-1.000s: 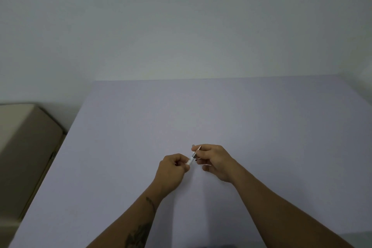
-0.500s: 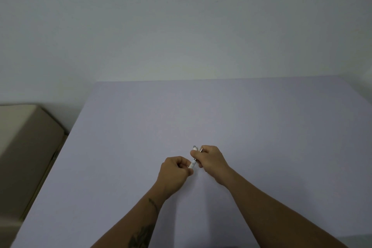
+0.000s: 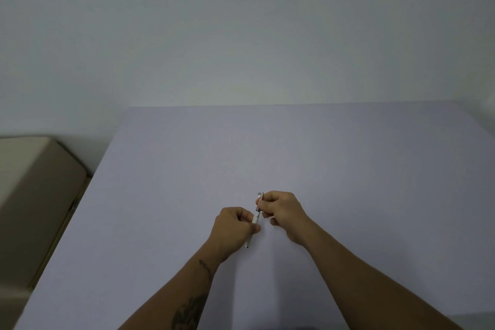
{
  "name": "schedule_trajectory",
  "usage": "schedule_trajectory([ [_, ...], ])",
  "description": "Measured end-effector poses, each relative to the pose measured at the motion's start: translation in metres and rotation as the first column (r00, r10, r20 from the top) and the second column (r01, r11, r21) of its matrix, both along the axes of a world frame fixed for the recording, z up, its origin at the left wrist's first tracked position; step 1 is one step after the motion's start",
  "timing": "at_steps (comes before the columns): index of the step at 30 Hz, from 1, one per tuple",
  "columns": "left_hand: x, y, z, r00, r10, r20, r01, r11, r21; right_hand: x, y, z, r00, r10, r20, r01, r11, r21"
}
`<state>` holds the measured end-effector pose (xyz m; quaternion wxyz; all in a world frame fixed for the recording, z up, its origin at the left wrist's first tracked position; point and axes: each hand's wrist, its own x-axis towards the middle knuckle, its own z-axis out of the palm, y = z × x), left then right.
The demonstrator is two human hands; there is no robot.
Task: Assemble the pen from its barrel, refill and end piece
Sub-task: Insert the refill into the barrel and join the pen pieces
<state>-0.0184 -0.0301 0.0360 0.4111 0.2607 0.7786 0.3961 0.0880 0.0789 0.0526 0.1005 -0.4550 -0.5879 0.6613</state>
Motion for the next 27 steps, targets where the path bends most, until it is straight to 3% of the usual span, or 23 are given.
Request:
schedule_trajectory([
  [7, 0.002, -0.003, -0.001, 1.000, 0.021, -0.002, -0.021, 1.000, 0.011, -0.009, -0.007, -0.001, 0.989, -0.041, 0.143, 0.021, 0.990, 0.142],
  [9, 0.002, -0.005, 0.000, 1.000, 0.017, -0.002, -0.017, 1.000, 0.012, -0.008, -0.006, 0.002, 0.991, 0.006, 0.134, -0.016, 0.997, 0.073],
  [13, -0.003, -0.004, 0.005, 0.999, 0.012, 0.032, -0.014, 0.999, 0.041, -0.003, -0.001, 0.007, 0.999, 0.040, -0.027, -0.044, 0.988, -0.146],
  [22, -0.006, 0.000, 0.006, 0.999, -0.017, 0.040, 0.015, 0.999, 0.051, -0.017, -0.005, 0.003, 0.992, -0.064, 0.106, 0.051, 0.992, 0.119],
  [27, -0.008, -0.005, 0.004, 1.000, -0.018, 0.023, 0.017, 1.000, 0.019, -0.016, -0.006, 0.010, 0.980, 0.062, 0.191, -0.067, 0.998, 0.020],
])
